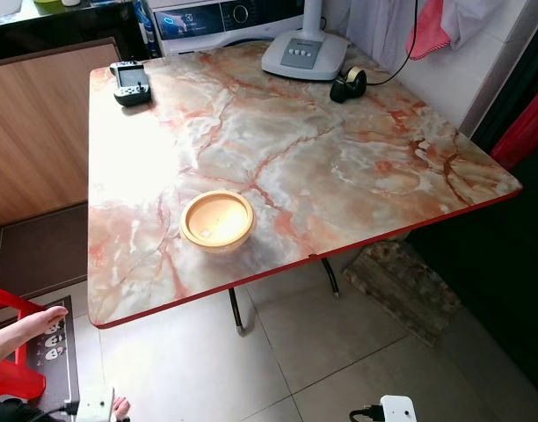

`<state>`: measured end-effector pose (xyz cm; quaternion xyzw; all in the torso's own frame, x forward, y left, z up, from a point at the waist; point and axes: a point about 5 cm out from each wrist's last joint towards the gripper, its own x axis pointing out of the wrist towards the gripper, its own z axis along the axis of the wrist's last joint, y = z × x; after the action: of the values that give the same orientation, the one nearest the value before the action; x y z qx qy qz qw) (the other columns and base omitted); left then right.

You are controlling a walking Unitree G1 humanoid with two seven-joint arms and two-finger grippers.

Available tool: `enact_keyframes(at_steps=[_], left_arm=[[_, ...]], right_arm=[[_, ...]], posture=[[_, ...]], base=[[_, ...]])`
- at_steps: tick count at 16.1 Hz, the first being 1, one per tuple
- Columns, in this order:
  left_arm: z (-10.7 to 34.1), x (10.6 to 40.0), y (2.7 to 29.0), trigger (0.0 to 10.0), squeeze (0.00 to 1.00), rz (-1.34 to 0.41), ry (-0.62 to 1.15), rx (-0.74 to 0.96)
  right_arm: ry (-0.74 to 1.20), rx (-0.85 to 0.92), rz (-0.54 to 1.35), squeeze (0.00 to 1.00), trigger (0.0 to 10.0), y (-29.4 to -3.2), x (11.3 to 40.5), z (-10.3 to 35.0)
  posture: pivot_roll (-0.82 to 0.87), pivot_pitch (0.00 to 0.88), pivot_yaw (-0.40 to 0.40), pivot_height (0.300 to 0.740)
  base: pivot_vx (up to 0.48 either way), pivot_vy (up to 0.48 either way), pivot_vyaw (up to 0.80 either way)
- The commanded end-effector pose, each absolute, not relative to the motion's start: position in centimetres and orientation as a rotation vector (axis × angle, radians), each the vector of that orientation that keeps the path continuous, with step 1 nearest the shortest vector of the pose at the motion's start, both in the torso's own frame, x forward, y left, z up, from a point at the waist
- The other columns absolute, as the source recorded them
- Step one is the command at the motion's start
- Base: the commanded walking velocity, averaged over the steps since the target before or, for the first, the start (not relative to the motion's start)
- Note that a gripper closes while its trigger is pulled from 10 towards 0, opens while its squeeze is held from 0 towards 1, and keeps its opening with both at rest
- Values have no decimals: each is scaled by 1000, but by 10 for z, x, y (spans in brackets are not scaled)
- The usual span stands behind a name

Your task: Restocking fridge

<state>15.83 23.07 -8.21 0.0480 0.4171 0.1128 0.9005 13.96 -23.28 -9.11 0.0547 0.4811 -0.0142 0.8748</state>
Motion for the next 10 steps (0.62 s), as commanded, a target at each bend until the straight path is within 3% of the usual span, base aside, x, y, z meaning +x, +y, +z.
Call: enact_keyframes(at_steps=[1, 4, 10], left_arm=[[-89, 144, 228, 10000, 0, 223, 923, 112], [-91, 141, 226, 10000, 0, 216, 935, 108], [-92, 143, 222, 10000, 0, 186, 949, 111]], right_arm=[[1028, 122, -41, 0, 10000, -234, 131, -94], [1034, 125, -44, 0, 10000, -234, 129, -94], [1050, 116, -28, 0, 10000, -233, 128, -95]], posture=[[59, 147, -16, 740], [57, 134, -15, 740], [58, 133, -16, 740]], base=[[0, 0, 0], [0, 0, 0], [0, 0, -781]])
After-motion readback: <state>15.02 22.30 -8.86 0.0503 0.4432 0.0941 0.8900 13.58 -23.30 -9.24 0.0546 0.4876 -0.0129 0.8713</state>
